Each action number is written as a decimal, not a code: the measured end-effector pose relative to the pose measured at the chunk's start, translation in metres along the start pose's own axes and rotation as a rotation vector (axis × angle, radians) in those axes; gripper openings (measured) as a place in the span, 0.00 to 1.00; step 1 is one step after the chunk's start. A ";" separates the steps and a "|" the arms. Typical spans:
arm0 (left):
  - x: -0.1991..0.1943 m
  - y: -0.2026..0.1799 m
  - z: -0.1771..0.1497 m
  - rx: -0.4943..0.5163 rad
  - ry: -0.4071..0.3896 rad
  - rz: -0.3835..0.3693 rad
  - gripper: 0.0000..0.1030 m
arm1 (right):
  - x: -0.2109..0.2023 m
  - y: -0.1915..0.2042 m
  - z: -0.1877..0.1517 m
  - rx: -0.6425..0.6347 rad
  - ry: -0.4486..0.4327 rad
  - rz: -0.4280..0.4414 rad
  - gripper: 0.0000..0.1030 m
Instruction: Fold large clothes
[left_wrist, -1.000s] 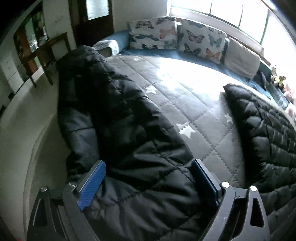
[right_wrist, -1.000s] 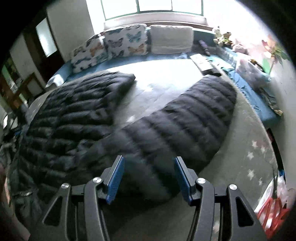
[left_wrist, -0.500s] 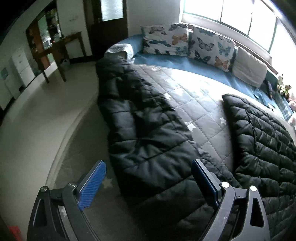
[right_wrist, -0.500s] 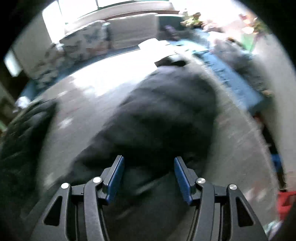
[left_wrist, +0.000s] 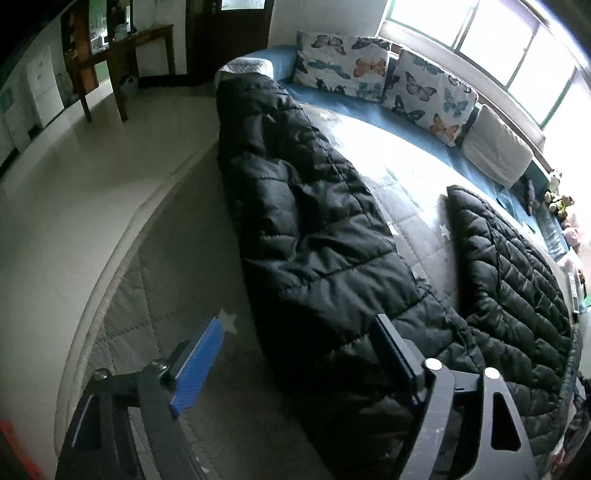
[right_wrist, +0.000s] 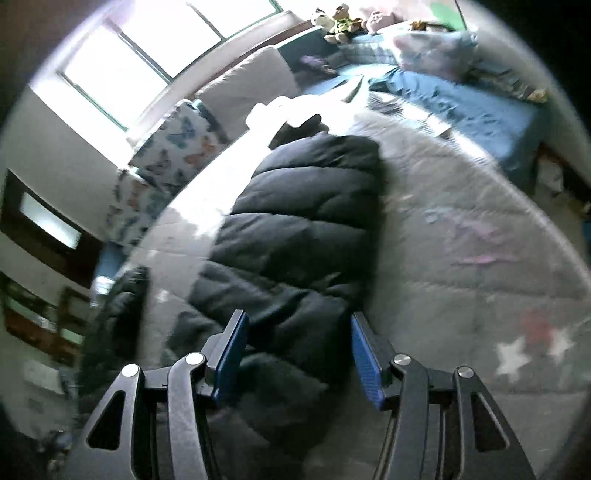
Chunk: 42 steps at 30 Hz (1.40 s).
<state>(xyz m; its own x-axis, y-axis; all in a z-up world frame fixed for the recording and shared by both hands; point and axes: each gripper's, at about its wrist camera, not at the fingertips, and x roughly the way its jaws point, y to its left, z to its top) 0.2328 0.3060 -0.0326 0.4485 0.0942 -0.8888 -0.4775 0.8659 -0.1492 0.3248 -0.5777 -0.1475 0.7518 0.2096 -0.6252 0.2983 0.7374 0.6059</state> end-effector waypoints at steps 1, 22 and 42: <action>-0.001 -0.001 -0.002 0.004 -0.002 0.014 0.82 | 0.004 -0.003 0.002 0.031 0.014 0.021 0.21; -0.083 0.012 -0.035 0.055 -0.165 -0.062 0.82 | -0.169 0.264 -0.080 -0.556 -0.203 0.288 0.09; -0.138 0.014 -0.101 0.126 -0.213 -0.198 0.82 | -0.088 0.348 -0.341 -1.140 0.191 0.292 0.12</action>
<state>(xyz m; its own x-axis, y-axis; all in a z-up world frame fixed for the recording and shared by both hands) 0.0881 0.2552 0.0437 0.6778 0.0069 -0.7353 -0.2736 0.9305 -0.2435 0.1615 -0.1208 -0.0491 0.5758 0.4854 -0.6579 -0.6366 0.7711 0.0118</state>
